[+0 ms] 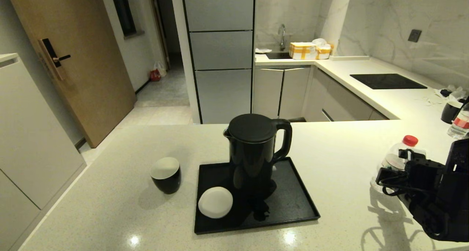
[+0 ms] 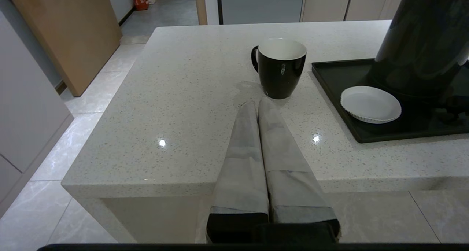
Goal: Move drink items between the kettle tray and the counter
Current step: Place it on the right, then return the tea cup to its original position
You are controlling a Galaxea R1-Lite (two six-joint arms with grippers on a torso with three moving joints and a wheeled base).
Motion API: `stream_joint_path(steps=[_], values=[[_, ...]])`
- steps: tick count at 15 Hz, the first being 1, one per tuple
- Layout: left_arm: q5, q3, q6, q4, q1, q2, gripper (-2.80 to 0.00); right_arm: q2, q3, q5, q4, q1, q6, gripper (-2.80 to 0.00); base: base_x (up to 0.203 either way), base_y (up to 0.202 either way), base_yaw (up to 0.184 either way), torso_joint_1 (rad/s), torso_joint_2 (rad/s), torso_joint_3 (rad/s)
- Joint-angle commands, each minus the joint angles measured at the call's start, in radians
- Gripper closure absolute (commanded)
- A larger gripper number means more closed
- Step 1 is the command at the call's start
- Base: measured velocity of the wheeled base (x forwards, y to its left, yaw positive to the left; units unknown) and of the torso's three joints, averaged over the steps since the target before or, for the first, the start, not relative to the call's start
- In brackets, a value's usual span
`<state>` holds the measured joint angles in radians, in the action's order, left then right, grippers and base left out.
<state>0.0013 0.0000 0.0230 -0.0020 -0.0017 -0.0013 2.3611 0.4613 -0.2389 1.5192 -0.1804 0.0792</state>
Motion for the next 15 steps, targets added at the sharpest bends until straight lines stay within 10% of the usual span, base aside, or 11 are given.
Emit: stream_joint_path(steps=[1,15], values=[[0.0,0.0,0.0,-0.001,0.0,0.001,0.0,0.013,-0.003,-0.001,0.002,-0.003,0.003,-2.8,0.0,0.0,0.0,0.0,0.0,0.0],[0.0,0.0,0.0,0.0,0.0,0.001,0.0,-0.302,-0.271,0.133,-0.025,-0.051,0.005,-2.8,0.0,0.0,0.0,0.0,0.0,0.0]])
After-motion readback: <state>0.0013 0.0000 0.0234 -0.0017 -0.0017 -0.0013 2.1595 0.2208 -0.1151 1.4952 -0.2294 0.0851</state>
